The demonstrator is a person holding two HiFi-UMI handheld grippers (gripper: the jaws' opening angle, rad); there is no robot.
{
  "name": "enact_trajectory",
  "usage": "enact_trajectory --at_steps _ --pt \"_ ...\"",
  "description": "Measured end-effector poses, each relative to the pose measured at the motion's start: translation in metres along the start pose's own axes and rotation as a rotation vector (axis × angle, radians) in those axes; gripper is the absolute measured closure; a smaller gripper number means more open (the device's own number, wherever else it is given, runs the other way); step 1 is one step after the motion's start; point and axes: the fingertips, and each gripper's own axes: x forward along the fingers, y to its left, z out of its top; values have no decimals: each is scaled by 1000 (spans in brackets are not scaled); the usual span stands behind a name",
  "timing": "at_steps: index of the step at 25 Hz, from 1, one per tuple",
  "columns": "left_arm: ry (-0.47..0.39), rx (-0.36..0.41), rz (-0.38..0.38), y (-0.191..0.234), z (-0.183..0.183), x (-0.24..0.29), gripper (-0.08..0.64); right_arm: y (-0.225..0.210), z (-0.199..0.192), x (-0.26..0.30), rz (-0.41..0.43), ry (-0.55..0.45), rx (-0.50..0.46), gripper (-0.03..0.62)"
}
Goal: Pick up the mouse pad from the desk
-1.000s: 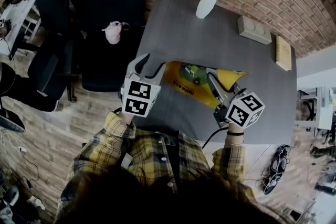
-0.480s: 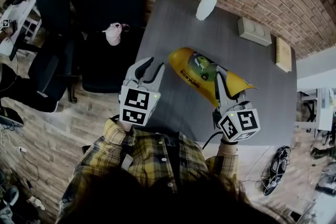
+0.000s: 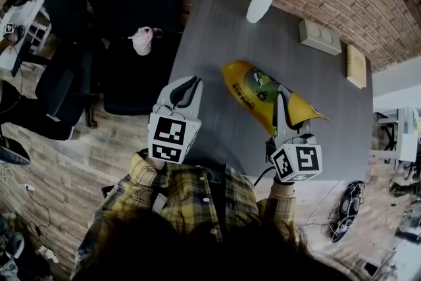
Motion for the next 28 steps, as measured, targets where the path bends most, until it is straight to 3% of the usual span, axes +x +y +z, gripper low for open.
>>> enact_trajectory --at_steps 10,28 --pt "-13 0 -27 -1 0 -5 561 -6 -3 -4 -58 -3 11 578" --pt "-14 -2 -7 11 0 -3 561 -5 -10 2 -59 22 21 578"
